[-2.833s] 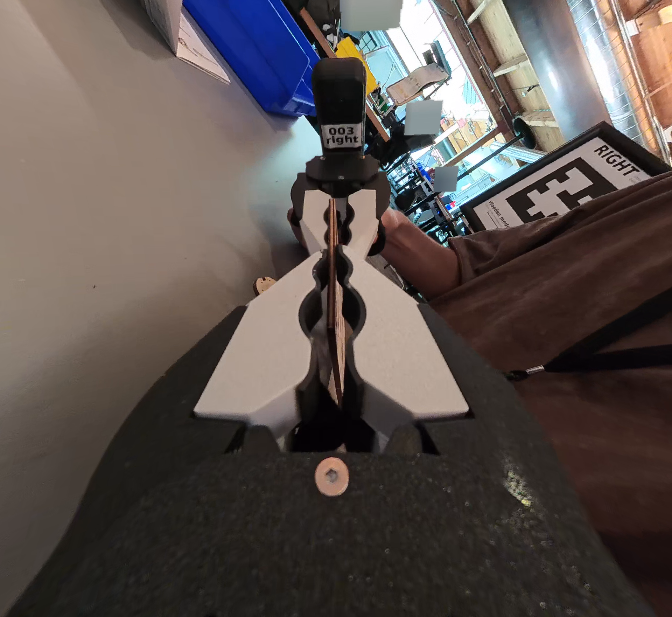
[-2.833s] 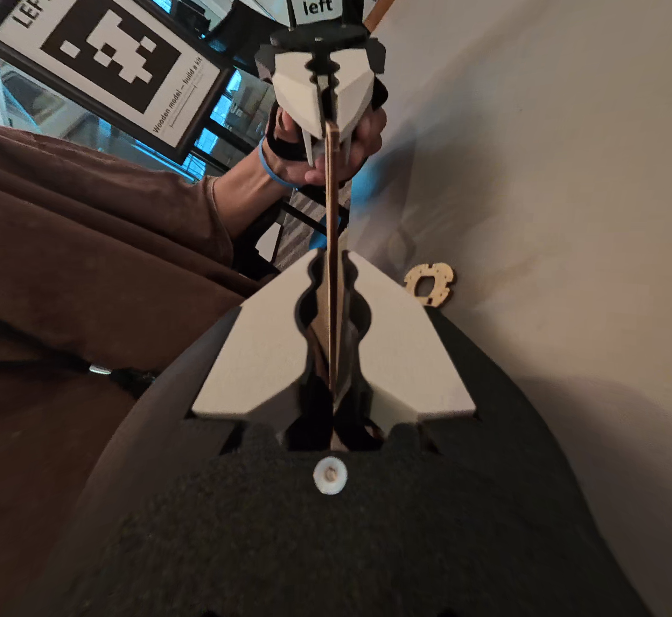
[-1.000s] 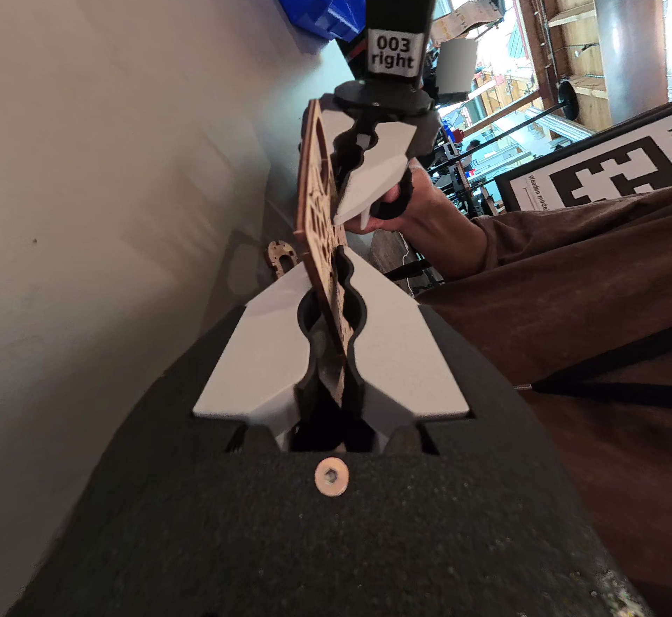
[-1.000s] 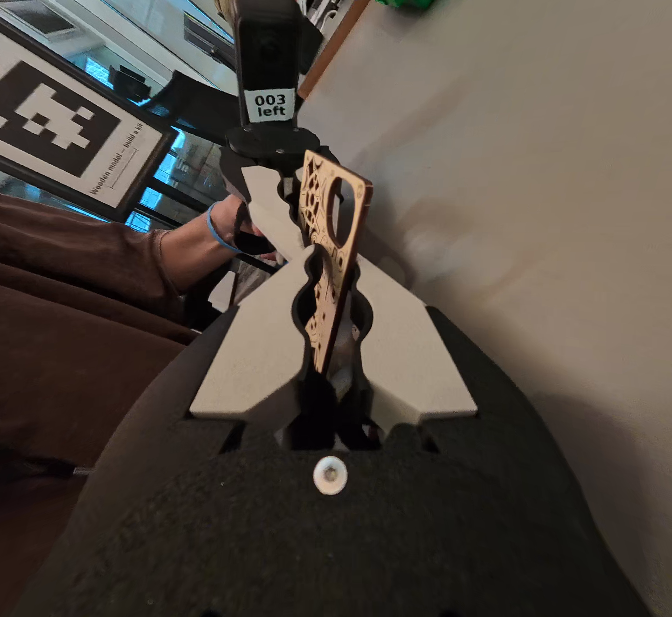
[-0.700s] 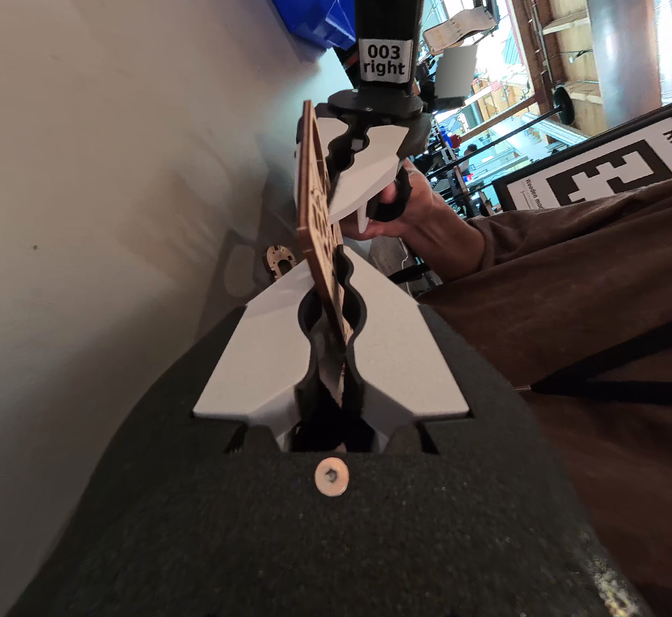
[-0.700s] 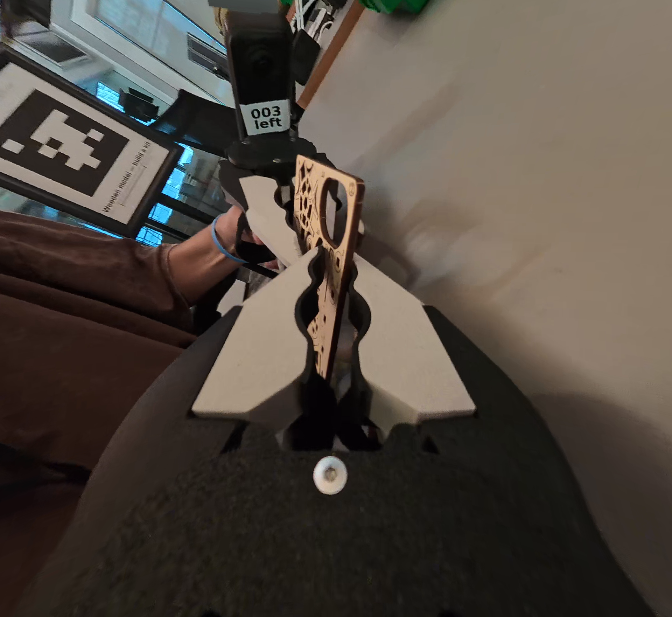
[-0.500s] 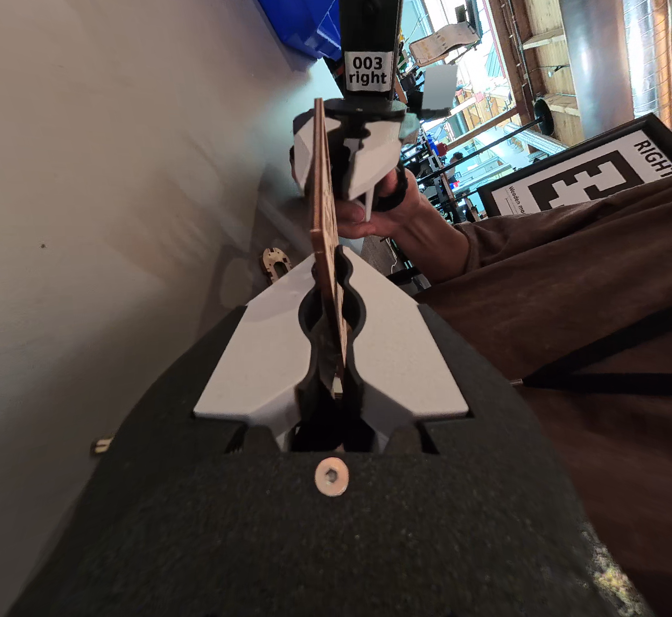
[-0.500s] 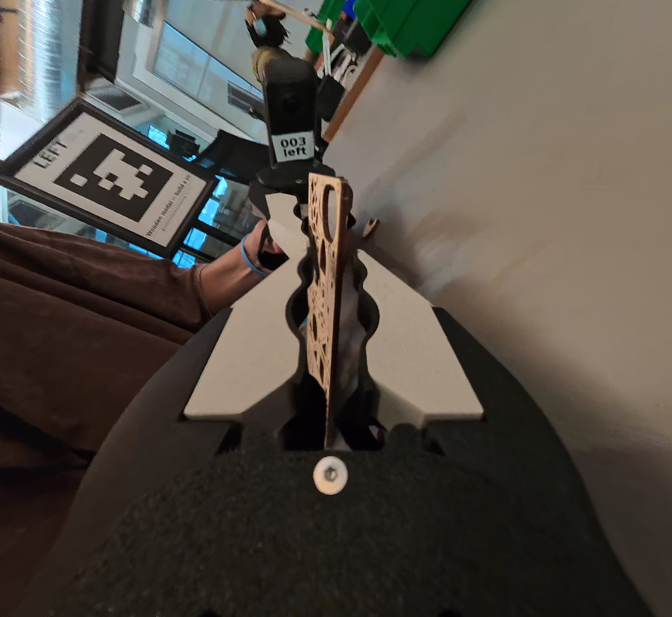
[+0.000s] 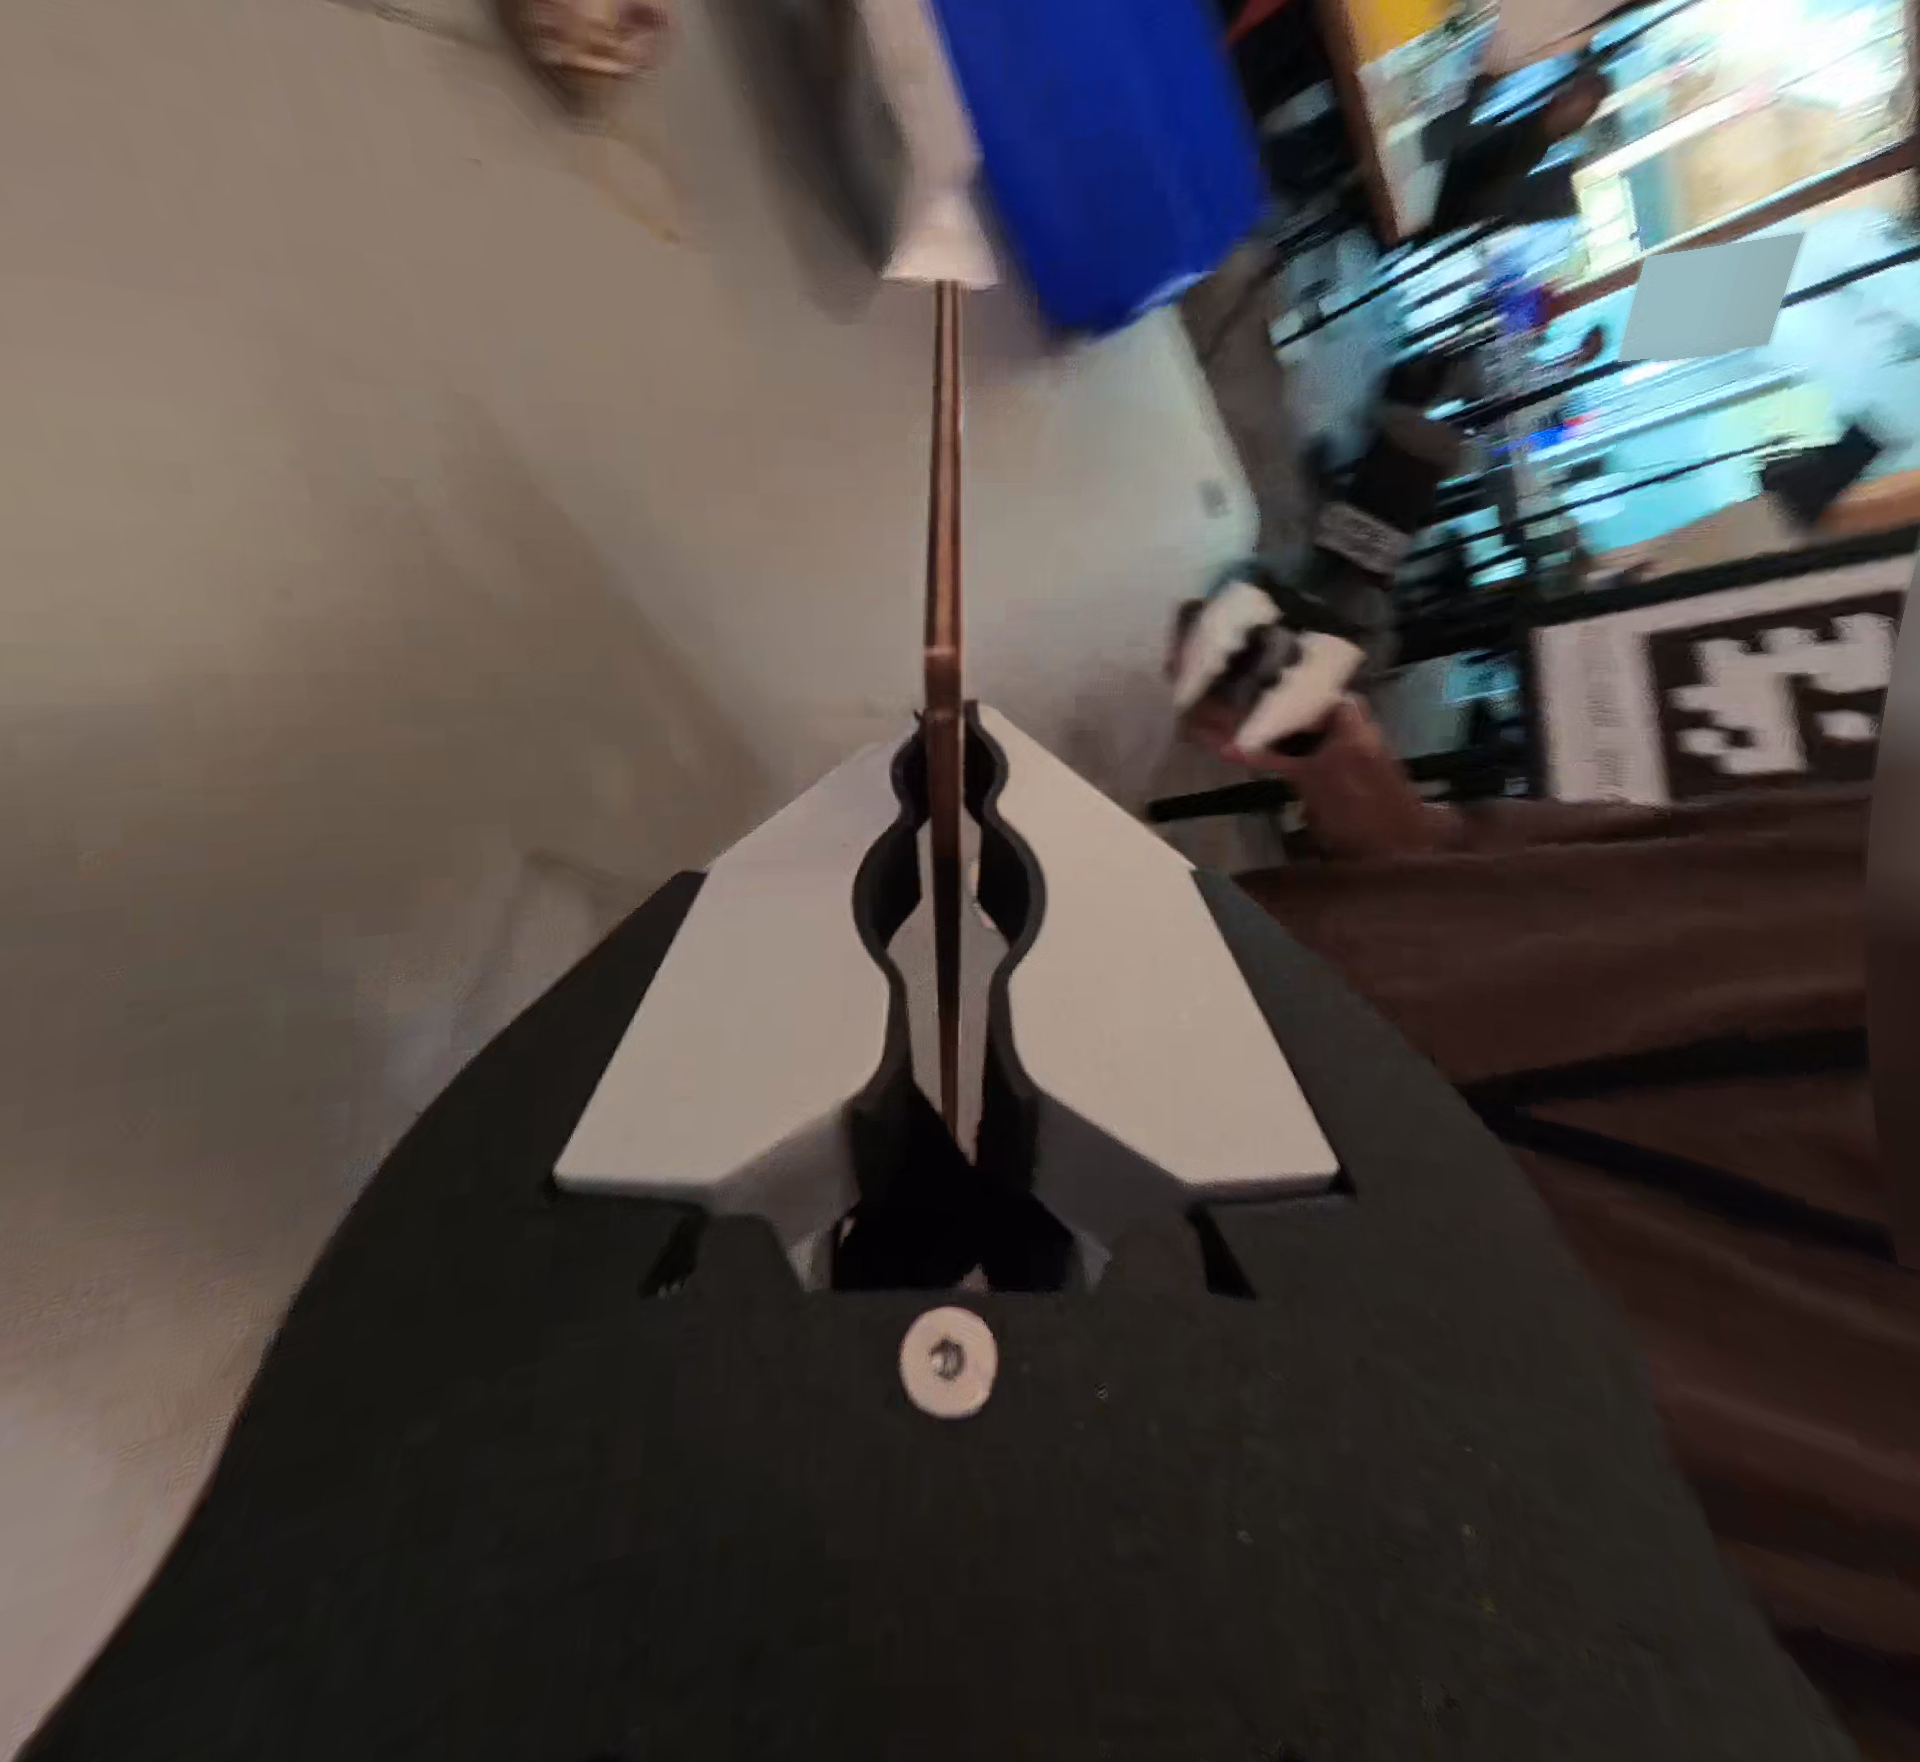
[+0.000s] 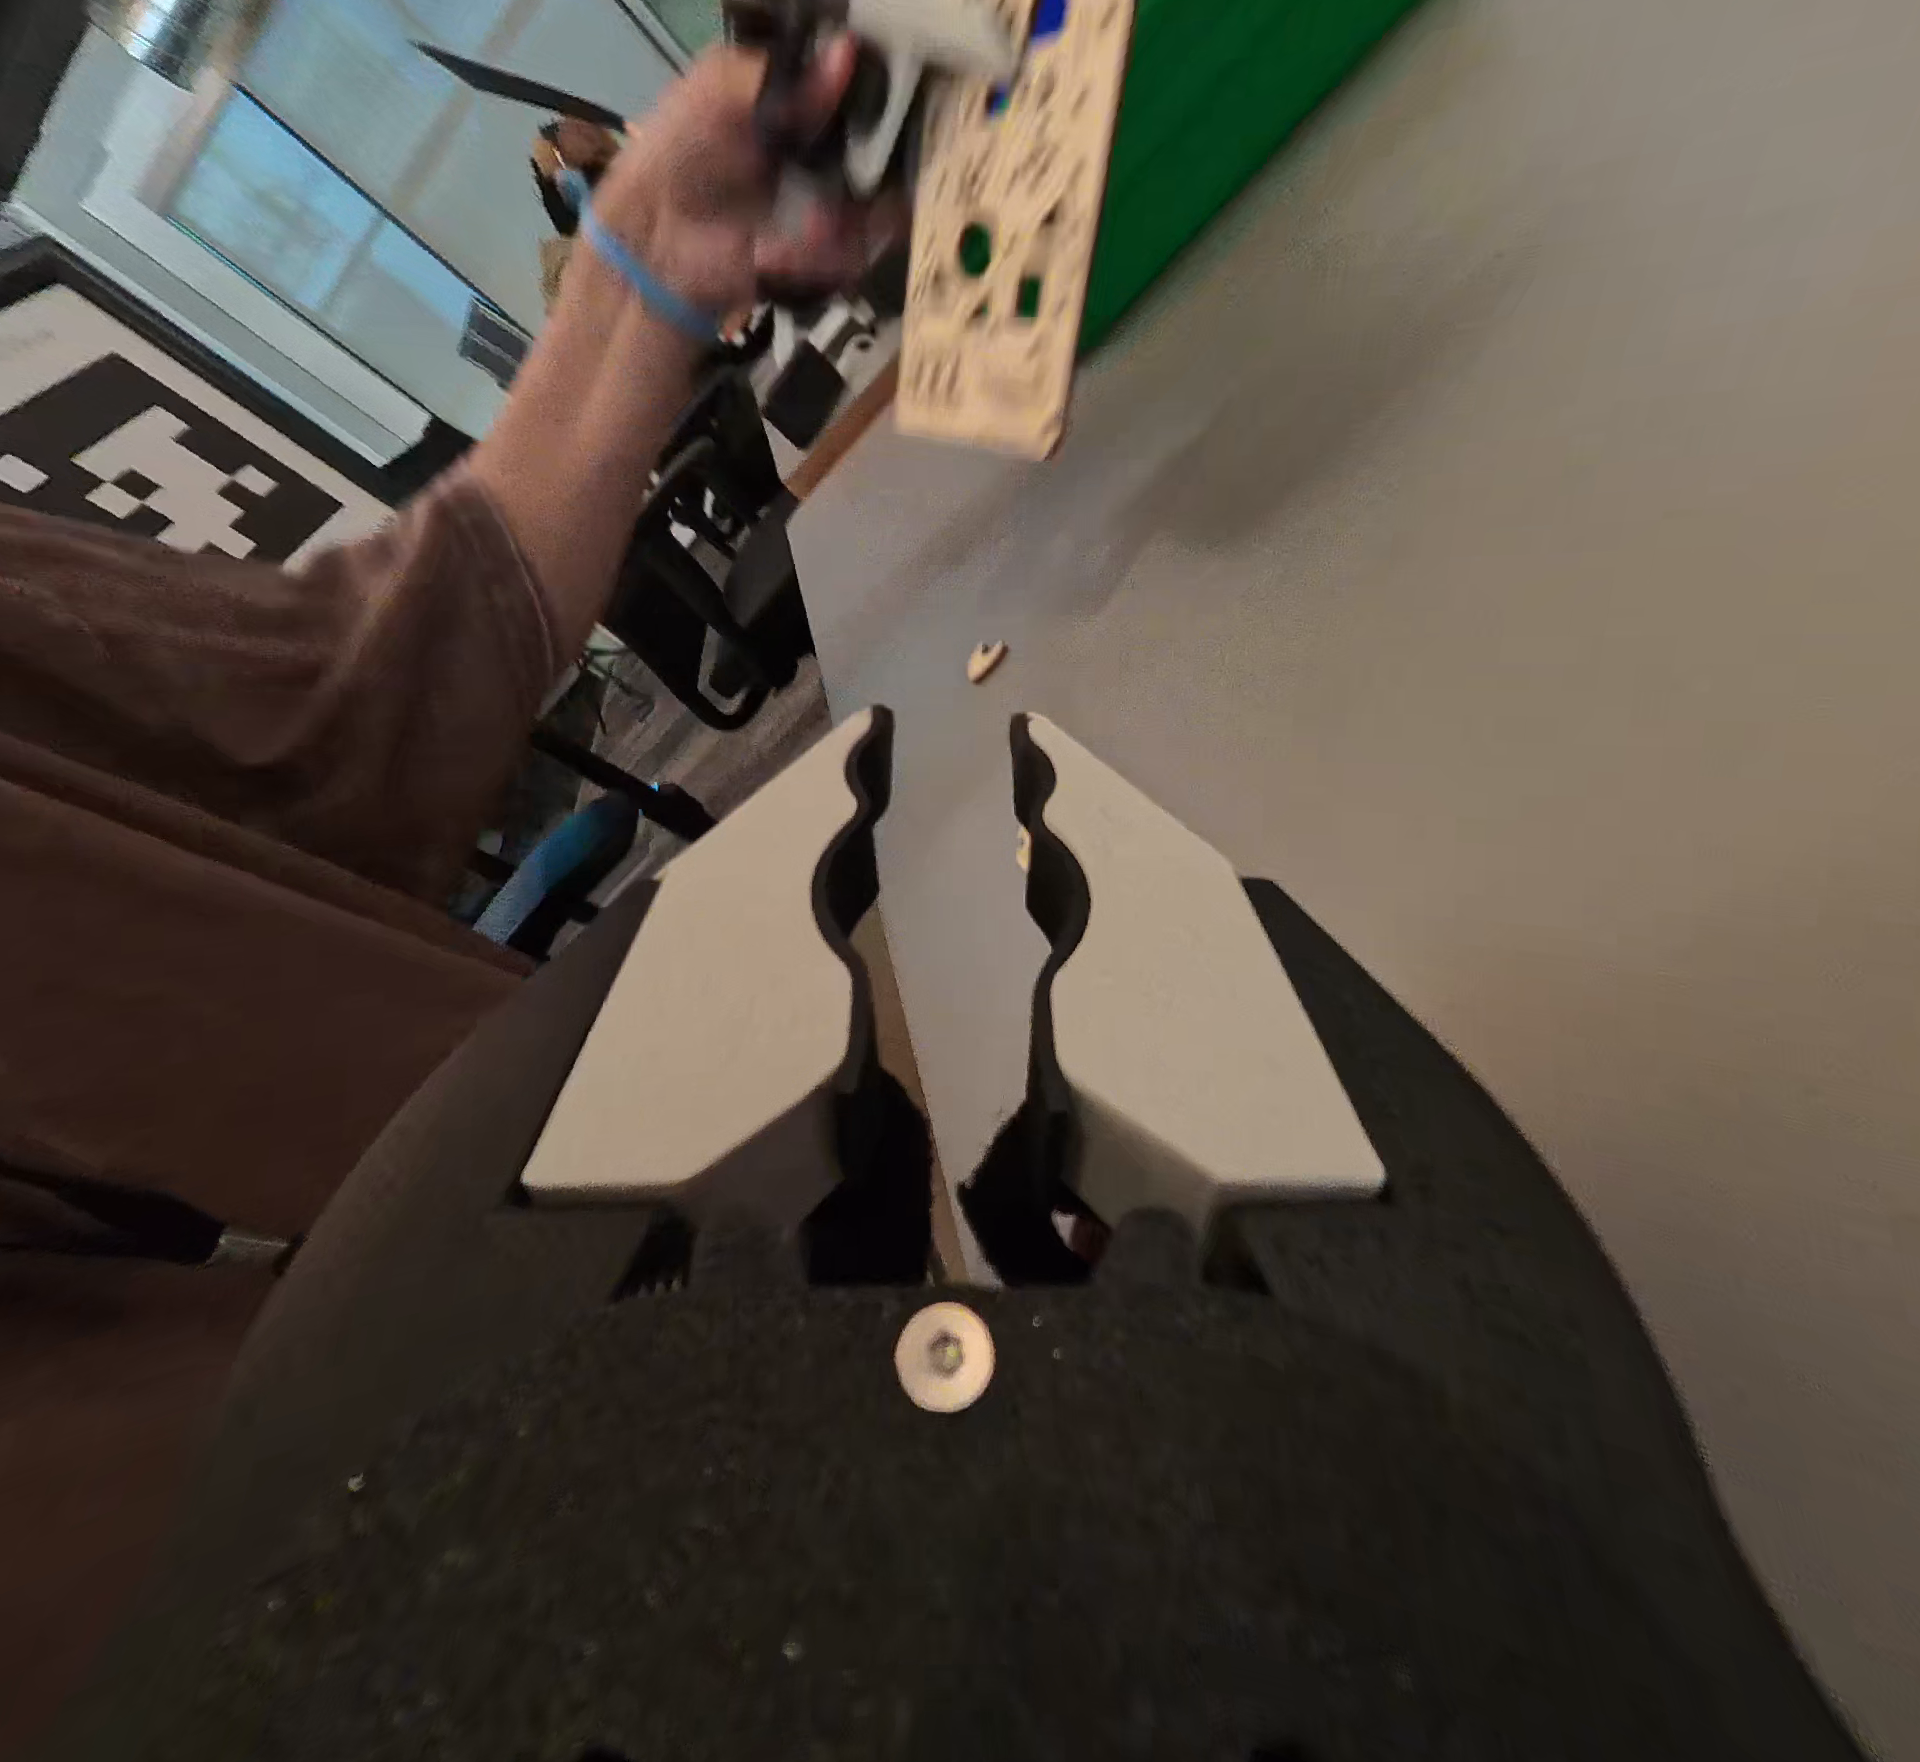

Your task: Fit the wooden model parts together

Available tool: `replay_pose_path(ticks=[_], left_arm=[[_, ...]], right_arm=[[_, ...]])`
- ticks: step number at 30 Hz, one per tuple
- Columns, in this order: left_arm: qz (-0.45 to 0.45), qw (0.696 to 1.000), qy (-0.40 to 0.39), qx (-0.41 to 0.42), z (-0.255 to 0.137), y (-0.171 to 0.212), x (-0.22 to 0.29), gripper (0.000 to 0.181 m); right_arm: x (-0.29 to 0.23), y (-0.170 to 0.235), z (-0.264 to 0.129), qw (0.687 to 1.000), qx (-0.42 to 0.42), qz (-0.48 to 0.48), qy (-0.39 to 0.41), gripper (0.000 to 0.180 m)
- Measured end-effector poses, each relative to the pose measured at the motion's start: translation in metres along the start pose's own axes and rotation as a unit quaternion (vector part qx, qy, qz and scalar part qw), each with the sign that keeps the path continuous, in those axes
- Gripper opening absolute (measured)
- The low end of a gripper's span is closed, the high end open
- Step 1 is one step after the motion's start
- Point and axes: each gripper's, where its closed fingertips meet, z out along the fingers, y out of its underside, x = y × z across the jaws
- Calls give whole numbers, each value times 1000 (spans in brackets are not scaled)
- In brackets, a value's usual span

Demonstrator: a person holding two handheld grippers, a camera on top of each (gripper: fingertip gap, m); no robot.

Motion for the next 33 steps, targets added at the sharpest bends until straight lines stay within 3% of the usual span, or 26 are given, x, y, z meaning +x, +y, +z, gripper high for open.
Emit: replay_pose_path(ticks=[5, 11, 13, 17, 22, 25, 29, 33], left_arm=[[-92, 982, -101, -131, 1, -71, -103, 1], [-177, 943, -185, -215, 2, -85, -192, 5], [-180, 924, -236, -241, -4, -81, -213, 22], [-152, 907, -298, -256, -8, -81, -225, 39], [-54, 840, -462, -279, -41, -80, -250, 64], [0, 836, -498, -230, -41, -96, -233, 72], [177, 887, -419, -81, 9, -106, -124, 81], [255, 919, -301, 17, 60, -22, -18, 84]], right_arm=[[4, -11, -12, 1000, 18, 7, 0, 21], [11, -9, -21, 999, 13, -16, 32, 19], [13, -8, -22, 999, 14, -5, 29, 18], [16, -4, -21, 1000, 6, 6, 27, 19], [16, 1, -17, 1000, -8, 14, 23, 19], [13, -4, -24, 999, 2, 17, 41, 19], [9, -14, -48, 993, 62, -20, 103, 21], [37, -16, -87, 961, 60, -102, 249, 26]])
